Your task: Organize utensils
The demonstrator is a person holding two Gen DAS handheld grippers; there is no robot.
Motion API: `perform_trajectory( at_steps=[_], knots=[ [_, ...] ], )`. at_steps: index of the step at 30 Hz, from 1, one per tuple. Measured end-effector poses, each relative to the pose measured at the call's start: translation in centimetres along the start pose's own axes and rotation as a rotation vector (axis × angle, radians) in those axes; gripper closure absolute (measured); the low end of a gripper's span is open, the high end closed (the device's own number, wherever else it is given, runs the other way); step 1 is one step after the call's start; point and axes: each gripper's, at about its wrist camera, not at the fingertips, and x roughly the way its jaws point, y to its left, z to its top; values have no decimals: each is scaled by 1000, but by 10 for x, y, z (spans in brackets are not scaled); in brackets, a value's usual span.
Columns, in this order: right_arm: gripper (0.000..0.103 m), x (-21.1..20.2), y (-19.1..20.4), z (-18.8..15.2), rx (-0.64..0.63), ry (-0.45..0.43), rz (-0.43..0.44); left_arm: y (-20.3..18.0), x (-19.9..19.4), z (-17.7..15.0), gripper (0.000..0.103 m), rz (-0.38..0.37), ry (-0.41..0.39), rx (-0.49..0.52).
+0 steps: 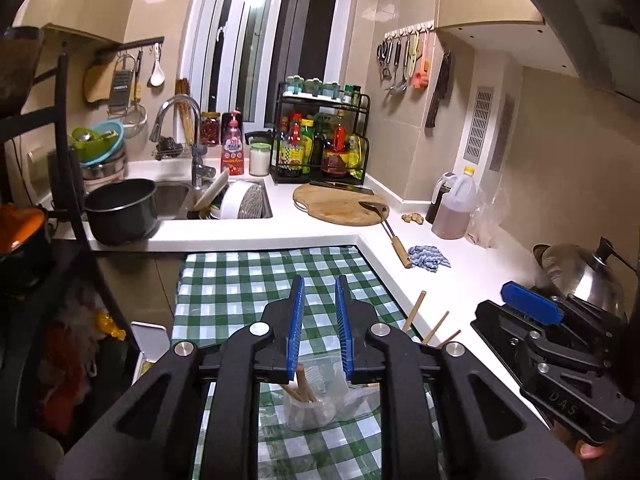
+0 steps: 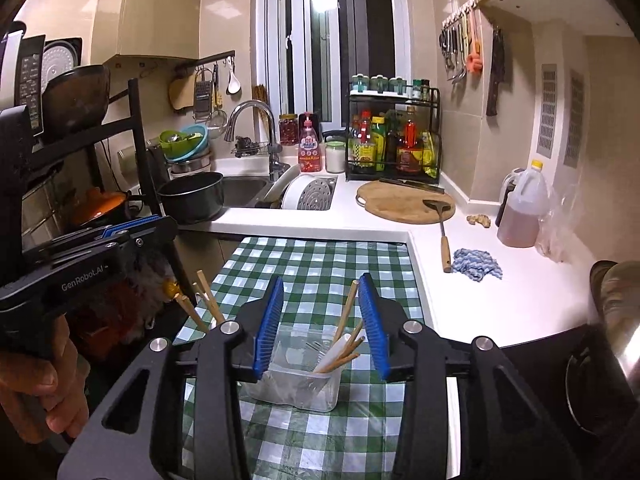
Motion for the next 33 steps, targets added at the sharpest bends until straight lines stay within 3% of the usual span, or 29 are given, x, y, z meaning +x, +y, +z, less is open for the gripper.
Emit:
perform_trajectory(
  at_steps=[9,15,19,24,29,33],
  knots=[
    [44,-59,-2,-17,10,-64,-38,-13,-50,-13,78,5,-45,11],
    [21,-91,-5,-44,18,-83,-74,-18,-75,-32,66,4,-68,11],
    [6,-99,-10,-64,31,-83,-119,-18,-85,-52,52,4,-79,3],
    [5,-92,-11,-83,13,-61,-171,-18,-84,-85,34,7,-81,-16],
    [5,-71,-14,-100,18,-21,-198,-11,-77,-124,13,62,-111,-33],
    [5,-54,-14,-110,24,18,-207,10,-58,-153,11,113,-40,-81]
  ],
)
